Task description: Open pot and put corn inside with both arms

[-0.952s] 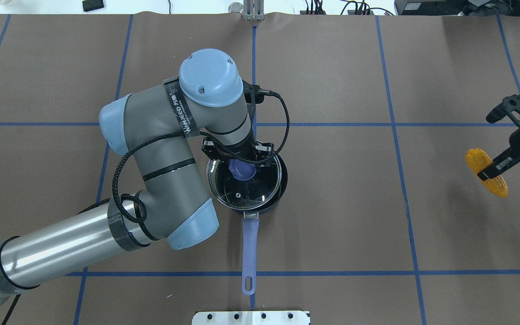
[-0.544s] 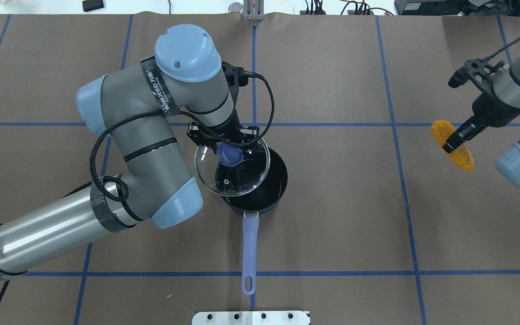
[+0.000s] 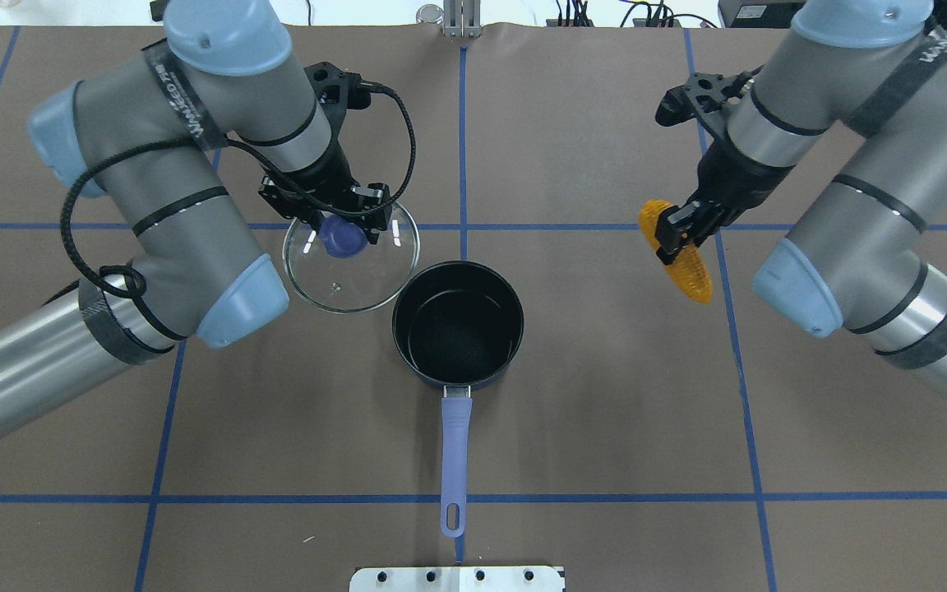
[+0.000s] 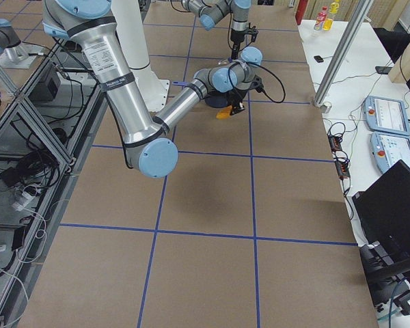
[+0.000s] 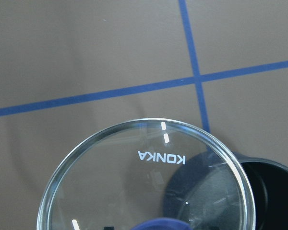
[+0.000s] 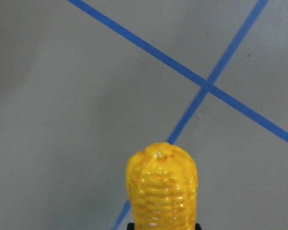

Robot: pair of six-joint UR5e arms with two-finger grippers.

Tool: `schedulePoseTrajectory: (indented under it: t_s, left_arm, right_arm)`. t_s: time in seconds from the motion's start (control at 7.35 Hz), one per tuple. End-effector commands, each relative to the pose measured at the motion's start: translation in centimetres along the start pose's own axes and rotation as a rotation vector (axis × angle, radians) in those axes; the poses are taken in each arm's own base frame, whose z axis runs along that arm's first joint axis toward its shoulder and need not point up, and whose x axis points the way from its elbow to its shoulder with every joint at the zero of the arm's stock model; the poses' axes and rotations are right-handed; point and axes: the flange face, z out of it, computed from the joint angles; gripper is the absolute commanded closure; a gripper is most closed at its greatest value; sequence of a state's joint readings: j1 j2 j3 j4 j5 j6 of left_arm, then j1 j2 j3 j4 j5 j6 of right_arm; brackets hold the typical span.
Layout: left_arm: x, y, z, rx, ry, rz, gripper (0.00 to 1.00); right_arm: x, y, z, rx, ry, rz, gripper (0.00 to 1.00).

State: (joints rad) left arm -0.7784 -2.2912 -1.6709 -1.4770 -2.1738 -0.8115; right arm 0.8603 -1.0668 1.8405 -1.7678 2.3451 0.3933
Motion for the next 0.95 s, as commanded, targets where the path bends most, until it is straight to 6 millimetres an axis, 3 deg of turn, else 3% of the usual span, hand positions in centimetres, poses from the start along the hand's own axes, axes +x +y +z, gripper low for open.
schedulePoseTrajectory:
  t_s: [0.0, 0.27, 0.41, 0.54, 0.68, 0.82]
  left_arm:
    - [-6.7, -1.4, -1.2, -0.009, -0.011, 0.045, 0.37]
    - [-12.1, -1.8, -1.6, -0.014, -0.033, 0.093, 0.37]
    - [-14.6, -2.0, -2.1, -0.009, -0.049, 0.108, 0.37]
    - [-17.5, -1.8, -2.0, -0.015, -0.065, 0.129, 0.37]
    - [-21.0, -1.2, -1.6, -0.025, -0.084, 0.151, 0.37]
    - [-22.9, -0.8, -1.4, -0.033, -0.094, 0.163, 0.37]
  right_arm:
    - [-9.8, -1.4, 2.0, 0.024, 0.011, 0.072, 0.63]
    - [-17.6, -1.1, 5.1, 0.082, 0.051, 0.111, 0.63]
    - [-20.9, -1.7, 8.1, 0.14, 0.041, 0.146, 0.63]
    - [-22.5, -2.4, 9.9, 0.159, 0.031, 0.147, 0.63]
    - [-23.3, -2.6, 9.8, 0.164, 0.026, 0.139, 0.62]
    - [-23.6, -2.6, 9.7, 0.166, 0.024, 0.136, 0.62]
